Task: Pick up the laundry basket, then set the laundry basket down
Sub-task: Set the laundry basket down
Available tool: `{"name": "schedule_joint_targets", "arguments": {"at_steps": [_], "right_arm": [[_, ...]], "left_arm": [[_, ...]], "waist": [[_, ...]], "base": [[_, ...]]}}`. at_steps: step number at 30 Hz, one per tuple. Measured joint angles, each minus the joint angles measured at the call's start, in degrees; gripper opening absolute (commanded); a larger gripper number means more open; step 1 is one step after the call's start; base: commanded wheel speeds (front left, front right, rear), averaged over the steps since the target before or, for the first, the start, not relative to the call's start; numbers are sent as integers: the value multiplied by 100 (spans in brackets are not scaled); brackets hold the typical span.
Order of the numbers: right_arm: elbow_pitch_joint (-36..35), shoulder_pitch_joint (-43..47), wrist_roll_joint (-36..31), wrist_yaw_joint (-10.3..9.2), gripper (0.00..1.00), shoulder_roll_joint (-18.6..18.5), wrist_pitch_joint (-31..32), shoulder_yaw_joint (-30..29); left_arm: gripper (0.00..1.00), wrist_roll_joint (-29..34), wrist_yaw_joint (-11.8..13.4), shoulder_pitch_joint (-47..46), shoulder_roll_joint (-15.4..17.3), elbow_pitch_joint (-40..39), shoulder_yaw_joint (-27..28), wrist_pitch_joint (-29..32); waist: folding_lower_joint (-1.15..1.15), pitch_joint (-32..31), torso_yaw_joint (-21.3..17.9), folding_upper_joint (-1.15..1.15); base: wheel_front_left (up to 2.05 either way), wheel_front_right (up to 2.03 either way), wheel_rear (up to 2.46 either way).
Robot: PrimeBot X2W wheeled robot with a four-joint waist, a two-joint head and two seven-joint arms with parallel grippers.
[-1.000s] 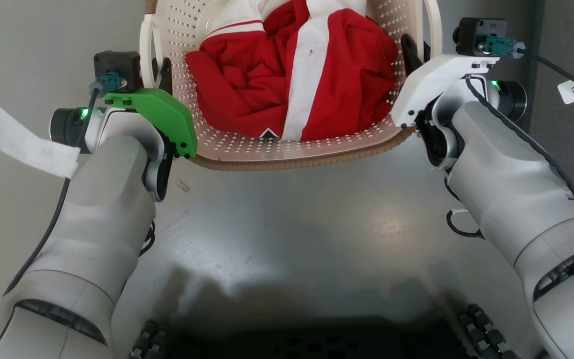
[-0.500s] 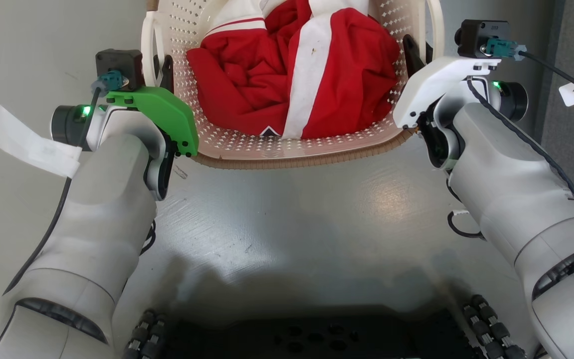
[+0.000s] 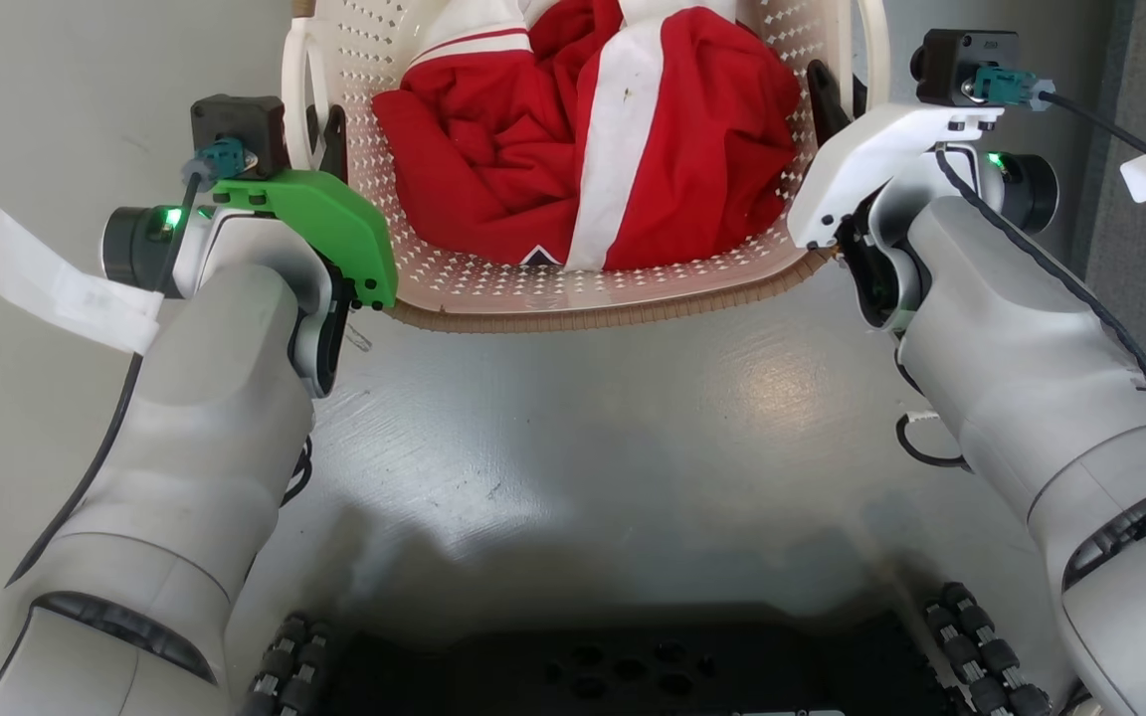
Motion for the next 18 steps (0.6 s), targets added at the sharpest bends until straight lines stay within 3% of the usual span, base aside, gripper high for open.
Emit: {"name": "schedule_joint_targets", "arguments": {"at_steps": [3,4,5,8,9,10,11,14,18], "right_arm": [[23,0,0,9,0,5,0,-3],[30,0,0,29,4,7,0,-4],[37,0,-1,51,19,7,-10,-7],[54,-10,-7,54,41,-1,-44,-19],[59,-17,-7,57,43,-1,-49,-22],[67,-28,-9,57,46,-3,-49,-23],[78,-40,-18,57,49,-12,-51,-23],[101,-55,-57,58,89,-29,-59,-23],[122,-55,-58,60,98,-29,-62,-23]], "left_arm": [[0,0,0,-2,-5,13,3,0],[2,0,0,-3,-7,19,7,0],[10,0,0,-4,-7,26,7,0],[49,2,-1,-7,-5,76,4,0],[79,2,0,-7,0,101,5,-1],[98,3,0,-10,8,115,7,-2],[100,3,0,-11,18,127,9,-2],[100,4,0,-20,21,143,15,-2],[100,11,1,-26,21,158,24,-2]], "waist": [[0,16,-1,0],[0,21,-2,0],[0,24,-2,0],[0,27,-3,0],[0,26,-4,0],[0,24,-5,0],[0,21,-6,0],[0,10,-9,0],[0,-16,-18,0]], "base": [[0,0,0],[0,0,0],[0,0,0],[0,0,0],[0,0,0],[0,0,0],[0,0,0],[0,0,0],[0,0,0]]}}
